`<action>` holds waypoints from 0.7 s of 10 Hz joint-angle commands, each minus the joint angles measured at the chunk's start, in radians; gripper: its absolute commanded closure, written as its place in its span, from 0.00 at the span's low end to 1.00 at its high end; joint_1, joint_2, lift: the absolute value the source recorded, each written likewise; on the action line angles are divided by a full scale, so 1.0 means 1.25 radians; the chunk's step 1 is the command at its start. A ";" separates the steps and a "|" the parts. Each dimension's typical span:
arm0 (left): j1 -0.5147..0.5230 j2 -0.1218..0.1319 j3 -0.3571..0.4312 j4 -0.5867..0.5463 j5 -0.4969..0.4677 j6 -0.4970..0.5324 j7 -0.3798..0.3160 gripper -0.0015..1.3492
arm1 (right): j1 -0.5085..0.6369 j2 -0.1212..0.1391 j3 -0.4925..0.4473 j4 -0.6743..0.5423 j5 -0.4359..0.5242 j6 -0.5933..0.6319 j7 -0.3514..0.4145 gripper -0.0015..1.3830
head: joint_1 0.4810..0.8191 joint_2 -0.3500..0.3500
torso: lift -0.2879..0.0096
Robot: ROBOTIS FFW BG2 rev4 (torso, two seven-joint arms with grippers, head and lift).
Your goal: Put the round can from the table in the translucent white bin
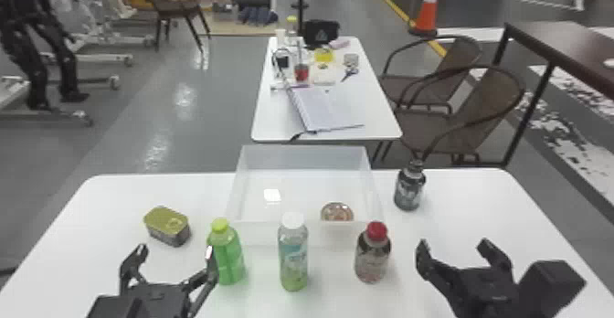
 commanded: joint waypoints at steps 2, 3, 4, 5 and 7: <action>0.007 -0.002 0.005 -0.004 -0.002 -0.001 0.001 0.13 | 0.107 -0.014 0.012 -0.077 0.018 0.030 -0.002 0.05 | 0.20 0.50 | 0.63; 0.007 -0.002 0.005 -0.004 -0.002 -0.001 0.001 0.13 | 0.108 -0.028 0.024 -0.073 0.015 0.030 -0.003 0.05 | 0.20 0.50 | 0.63; 0.009 -0.002 0.005 -0.005 -0.004 -0.001 0.001 0.13 | 0.098 -0.028 0.027 -0.075 0.040 0.040 0.008 0.05 | 0.20 0.50 | 0.63; 0.010 -0.002 0.006 -0.009 -0.005 0.000 0.001 0.13 | 0.097 -0.029 0.027 -0.076 0.048 0.040 0.014 0.05 | 0.20 0.50 | 0.63; 0.010 -0.002 0.006 -0.010 -0.006 0.001 0.001 0.13 | 0.095 -0.023 0.027 -0.071 0.055 0.025 0.014 0.05 | 0.20 0.50 | 0.63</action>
